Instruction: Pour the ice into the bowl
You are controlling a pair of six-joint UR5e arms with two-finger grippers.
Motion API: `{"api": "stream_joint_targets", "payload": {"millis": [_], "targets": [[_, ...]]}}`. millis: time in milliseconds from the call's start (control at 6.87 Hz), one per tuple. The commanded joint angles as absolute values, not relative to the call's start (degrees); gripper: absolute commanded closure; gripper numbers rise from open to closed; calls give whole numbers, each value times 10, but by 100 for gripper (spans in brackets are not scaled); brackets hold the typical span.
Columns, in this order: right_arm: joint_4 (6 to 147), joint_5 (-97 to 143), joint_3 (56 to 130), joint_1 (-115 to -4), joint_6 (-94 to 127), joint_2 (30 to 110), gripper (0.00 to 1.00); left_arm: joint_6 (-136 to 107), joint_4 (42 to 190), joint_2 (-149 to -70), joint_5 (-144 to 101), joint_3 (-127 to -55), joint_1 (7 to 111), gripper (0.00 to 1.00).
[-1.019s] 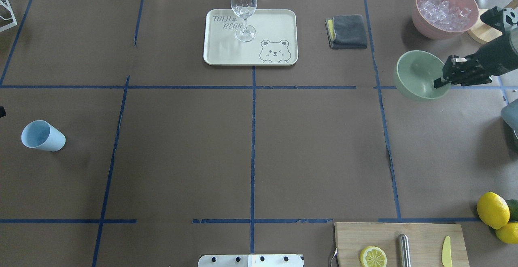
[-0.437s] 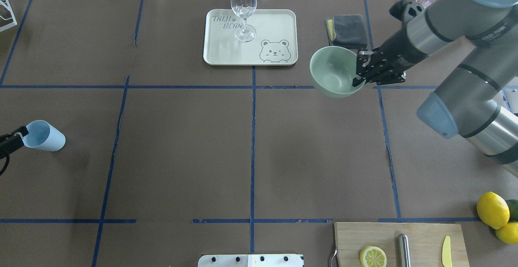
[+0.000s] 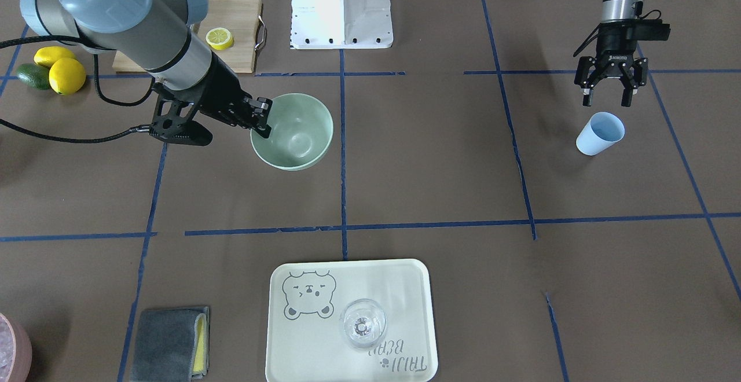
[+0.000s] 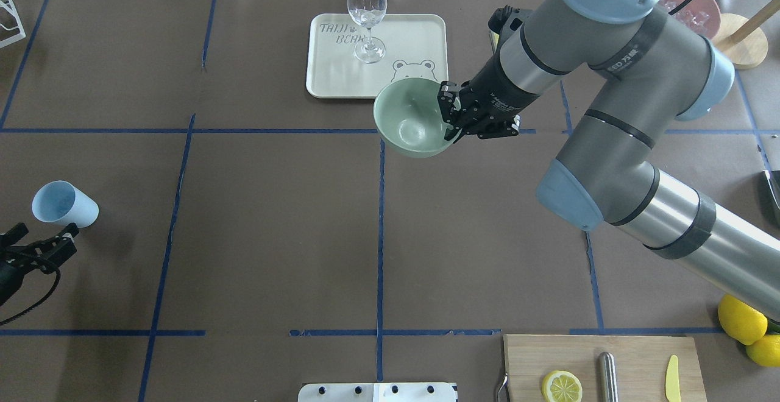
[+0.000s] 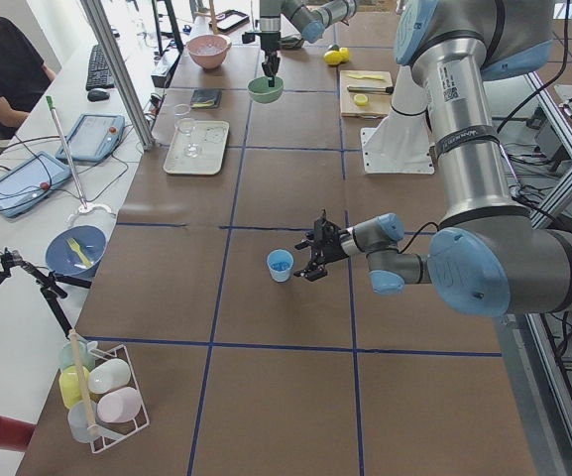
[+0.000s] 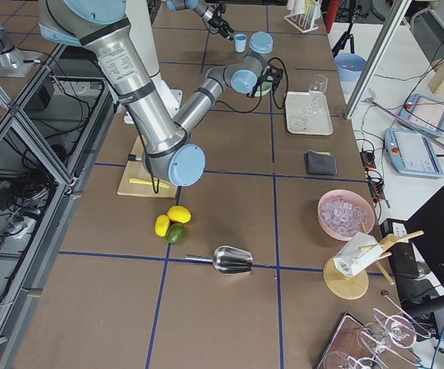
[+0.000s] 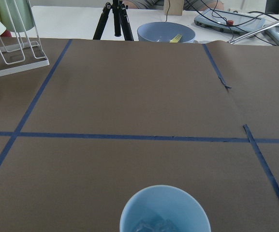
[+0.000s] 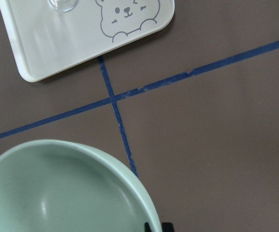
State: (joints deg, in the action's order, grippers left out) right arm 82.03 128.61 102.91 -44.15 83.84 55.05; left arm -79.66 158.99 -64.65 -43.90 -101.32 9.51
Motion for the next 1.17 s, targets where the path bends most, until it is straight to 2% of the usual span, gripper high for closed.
{"api": "stream_joint_targets", "payload": {"millis": [0, 728, 1019], "targets": [[831, 1249, 1026, -407, 863, 523, 100, -798, 1590, -693, -389, -954, 88, 0], [831, 1200, 1019, -358, 877, 510, 100, -797, 1590, -719, -309, -915, 88, 0], [831, 1184, 1014, -344, 877, 510, 100, -797, 1591, -765, -307, -884, 88, 0]]}}
